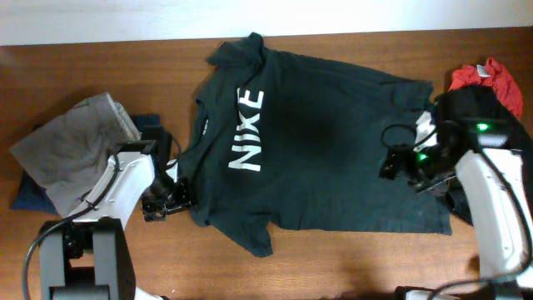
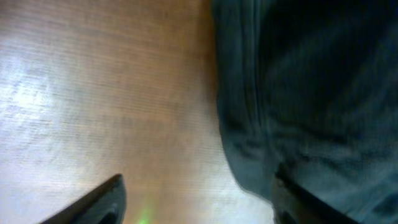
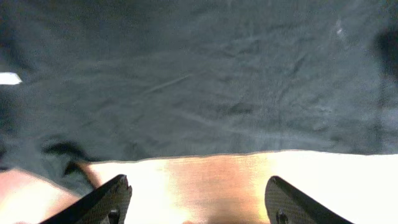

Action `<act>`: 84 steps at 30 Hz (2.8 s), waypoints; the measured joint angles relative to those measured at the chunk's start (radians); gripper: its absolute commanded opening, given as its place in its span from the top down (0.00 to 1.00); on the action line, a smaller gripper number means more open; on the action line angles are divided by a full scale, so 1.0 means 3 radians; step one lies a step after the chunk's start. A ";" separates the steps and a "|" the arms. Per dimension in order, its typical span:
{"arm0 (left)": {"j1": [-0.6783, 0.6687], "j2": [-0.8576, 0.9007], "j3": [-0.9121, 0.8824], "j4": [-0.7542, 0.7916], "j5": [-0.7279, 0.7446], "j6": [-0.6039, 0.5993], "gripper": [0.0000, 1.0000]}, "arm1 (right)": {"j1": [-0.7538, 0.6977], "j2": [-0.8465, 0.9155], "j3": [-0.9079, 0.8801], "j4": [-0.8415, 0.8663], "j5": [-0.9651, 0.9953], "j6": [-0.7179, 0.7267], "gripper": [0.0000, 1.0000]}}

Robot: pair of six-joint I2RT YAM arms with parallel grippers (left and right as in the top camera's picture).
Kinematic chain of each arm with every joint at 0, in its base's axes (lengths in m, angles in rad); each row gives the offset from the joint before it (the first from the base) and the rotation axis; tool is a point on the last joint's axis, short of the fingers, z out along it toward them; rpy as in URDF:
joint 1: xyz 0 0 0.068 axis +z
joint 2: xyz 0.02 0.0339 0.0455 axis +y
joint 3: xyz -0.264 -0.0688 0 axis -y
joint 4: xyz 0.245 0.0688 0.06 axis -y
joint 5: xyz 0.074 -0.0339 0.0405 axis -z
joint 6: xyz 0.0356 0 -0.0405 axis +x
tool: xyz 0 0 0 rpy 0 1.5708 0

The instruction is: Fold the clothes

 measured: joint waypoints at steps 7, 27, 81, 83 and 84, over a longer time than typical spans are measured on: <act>0.0031 0.0000 -0.0108 0.0272 0.0357 -0.0053 0.40 | -0.0095 0.0175 -0.0277 0.0281 0.0014 0.0267 0.26; 0.0065 0.0000 -0.0292 0.0551 0.0417 -0.0084 0.99 | -0.0755 0.0201 -0.0334 0.0328 0.0072 0.0217 0.49; -0.0212 -0.0173 0.0994 -0.0454 0.0486 0.1106 0.58 | -0.0759 0.0326 -0.0501 0.0921 0.0209 0.0422 0.16; -0.0540 -0.0173 0.0994 -0.0454 0.0418 0.1183 0.51 | -0.0759 0.0256 -0.0282 0.0818 0.0209 0.0420 0.13; -0.0708 -0.0173 0.0993 -0.0456 0.0388 0.1209 0.49 | -0.0759 0.0235 -0.0201 0.0790 0.0206 0.0420 0.12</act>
